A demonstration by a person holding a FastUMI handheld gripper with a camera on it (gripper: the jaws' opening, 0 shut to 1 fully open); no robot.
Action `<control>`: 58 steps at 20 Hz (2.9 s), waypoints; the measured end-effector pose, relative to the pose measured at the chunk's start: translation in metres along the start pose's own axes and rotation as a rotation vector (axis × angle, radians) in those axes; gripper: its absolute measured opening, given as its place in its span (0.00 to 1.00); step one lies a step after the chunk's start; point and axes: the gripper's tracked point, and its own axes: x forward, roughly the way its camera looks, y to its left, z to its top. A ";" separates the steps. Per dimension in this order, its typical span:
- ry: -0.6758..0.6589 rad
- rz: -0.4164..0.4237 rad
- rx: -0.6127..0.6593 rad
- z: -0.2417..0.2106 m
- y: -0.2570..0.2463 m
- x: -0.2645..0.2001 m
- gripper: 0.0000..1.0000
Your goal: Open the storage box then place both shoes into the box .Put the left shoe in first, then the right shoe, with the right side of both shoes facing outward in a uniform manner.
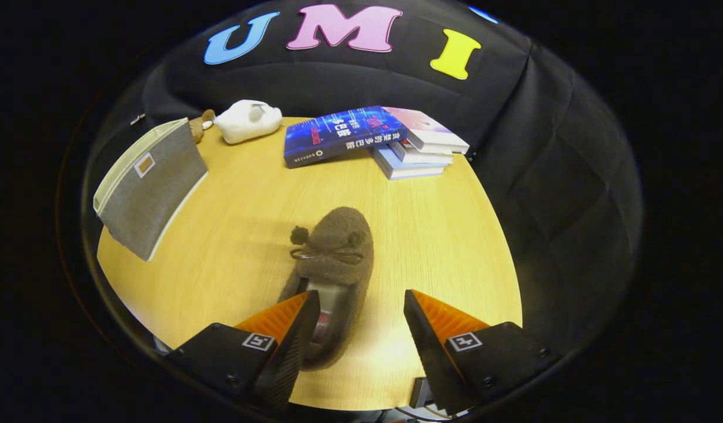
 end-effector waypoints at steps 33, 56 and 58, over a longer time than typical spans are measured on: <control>-0.323 0.220 0.189 0.201 0.159 -0.109 0.05; -0.057 0.099 0.097 0.217 0.384 -0.066 0.27; -0.072 0.098 0.084 0.214 0.386 -0.065 0.31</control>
